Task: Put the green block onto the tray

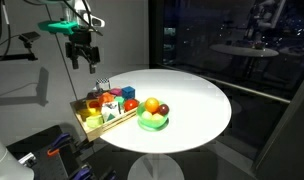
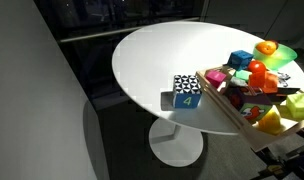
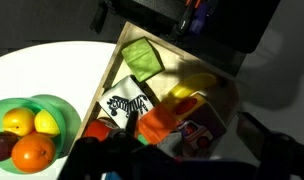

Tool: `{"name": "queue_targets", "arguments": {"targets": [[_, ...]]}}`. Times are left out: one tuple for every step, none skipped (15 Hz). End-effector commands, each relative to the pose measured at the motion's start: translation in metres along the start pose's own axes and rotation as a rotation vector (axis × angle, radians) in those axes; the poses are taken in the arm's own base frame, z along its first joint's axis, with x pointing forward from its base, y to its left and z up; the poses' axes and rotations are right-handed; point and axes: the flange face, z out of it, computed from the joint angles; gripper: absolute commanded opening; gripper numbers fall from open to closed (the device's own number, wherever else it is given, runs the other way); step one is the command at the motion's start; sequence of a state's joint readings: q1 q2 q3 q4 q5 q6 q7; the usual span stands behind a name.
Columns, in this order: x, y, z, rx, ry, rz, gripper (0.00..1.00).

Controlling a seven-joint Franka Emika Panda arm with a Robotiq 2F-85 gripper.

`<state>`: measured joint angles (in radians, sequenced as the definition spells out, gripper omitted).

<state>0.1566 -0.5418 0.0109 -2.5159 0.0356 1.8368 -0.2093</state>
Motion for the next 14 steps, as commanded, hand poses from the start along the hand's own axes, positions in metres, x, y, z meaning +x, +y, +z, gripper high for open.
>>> {"name": "queue_targets", "arguments": {"targets": [[-0.013,0.001,-0.027,0.040,-0.019,0.080,1.00],[-0.018,0.000,-0.034,0.047,-0.015,0.092,1.00],[-0.022,0.000,-0.042,0.052,-0.008,0.109,1.00],[-0.025,0.000,-0.048,0.055,-0.003,0.119,1.00],[-0.029,0.000,-0.055,0.056,0.003,0.128,1.00],[-0.032,-0.001,-0.062,0.056,0.012,0.138,1.00],[-0.035,-0.001,-0.068,0.056,0.019,0.143,1.00],[-0.037,-0.002,-0.074,0.058,0.030,0.146,1.00],[-0.039,-0.002,-0.078,0.061,0.036,0.146,1.00],[-0.033,-0.001,-0.063,0.034,0.023,0.119,1.00],[-0.035,-0.002,-0.068,0.034,0.030,0.120,1.00],[-0.037,-0.002,-0.070,0.033,0.035,0.120,1.00],[-0.037,-0.002,-0.071,0.033,0.038,0.120,1.00],[-0.037,-0.002,-0.071,0.033,0.038,0.121,1.00]]}}
